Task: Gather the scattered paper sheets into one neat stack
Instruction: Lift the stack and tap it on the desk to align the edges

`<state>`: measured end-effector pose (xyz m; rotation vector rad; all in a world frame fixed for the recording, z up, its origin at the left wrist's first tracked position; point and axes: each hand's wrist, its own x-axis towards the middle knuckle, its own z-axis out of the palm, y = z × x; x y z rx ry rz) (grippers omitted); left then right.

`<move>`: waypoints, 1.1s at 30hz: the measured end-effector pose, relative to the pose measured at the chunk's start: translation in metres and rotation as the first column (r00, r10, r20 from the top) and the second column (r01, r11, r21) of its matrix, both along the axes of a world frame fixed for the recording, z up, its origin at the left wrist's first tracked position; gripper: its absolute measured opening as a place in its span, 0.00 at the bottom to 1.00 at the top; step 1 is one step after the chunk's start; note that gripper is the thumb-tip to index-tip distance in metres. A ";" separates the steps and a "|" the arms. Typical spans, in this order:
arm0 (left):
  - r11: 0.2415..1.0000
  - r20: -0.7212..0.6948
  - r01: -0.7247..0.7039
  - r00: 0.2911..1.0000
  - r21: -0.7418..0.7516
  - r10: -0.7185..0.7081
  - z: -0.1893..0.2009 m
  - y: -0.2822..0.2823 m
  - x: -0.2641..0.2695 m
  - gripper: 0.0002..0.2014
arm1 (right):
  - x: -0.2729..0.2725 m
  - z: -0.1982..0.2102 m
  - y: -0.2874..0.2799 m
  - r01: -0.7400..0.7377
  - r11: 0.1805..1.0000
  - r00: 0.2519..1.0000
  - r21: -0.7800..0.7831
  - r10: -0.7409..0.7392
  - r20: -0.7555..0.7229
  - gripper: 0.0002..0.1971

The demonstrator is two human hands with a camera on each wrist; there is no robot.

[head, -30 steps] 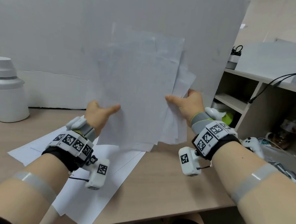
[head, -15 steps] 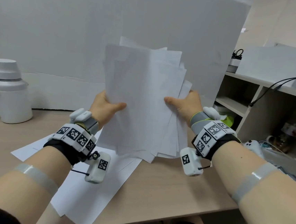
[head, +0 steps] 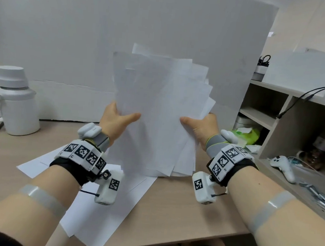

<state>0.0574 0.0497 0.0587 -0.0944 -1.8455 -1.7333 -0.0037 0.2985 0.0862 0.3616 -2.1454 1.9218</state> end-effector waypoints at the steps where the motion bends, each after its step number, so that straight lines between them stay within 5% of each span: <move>1: 0.997 -0.006 -0.036 0.999 -0.062 0.035 0.001 0.000 0.000 0.23 | -0.001 0.002 -0.002 0.006 1.000 1.000 0.022 -0.006 -0.014 0.10; 6: 0.990 -0.041 -0.078 0.996 -0.121 0.074 0.015 -0.012 0.000 0.20 | 0.002 0.021 0.002 0.021 0.997 0.997 0.072 -0.015 -0.079 0.15; 11: 0.992 -0.001 0.096 0.995 -0.081 -0.096 0.028 -0.025 0.007 0.37 | 0.000 0.030 0.010 -0.100 0.988 0.995 0.118 0.099 0.011 0.35; 15: 0.988 0.002 0.084 0.996 -0.129 -0.084 0.027 -0.013 0.008 0.38 | 0.006 0.026 0.004 -0.133 0.981 0.991 0.138 0.135 -0.003 0.17; 21: 0.998 -0.022 0.012 1.000 -0.054 -0.013 0.029 0.000 0.000 0.31 | 0.007 0.035 -0.010 -0.069 0.996 0.996 0.065 0.072 -0.056 0.11; 27: 0.984 -0.126 -0.170 0.976 0.062 0.177 0.048 -0.007 -0.005 0.21 | 0.004 0.046 -0.004 -0.101 0.987 0.993 0.125 0.108 -0.054 0.09; 33: 0.976 -0.103 -0.061 0.991 0.210 0.084 0.034 -0.004 -0.004 0.19 | 0.002 -0.002 -0.008 -0.092 0.991 0.994 0.100 0.085 0.075 0.14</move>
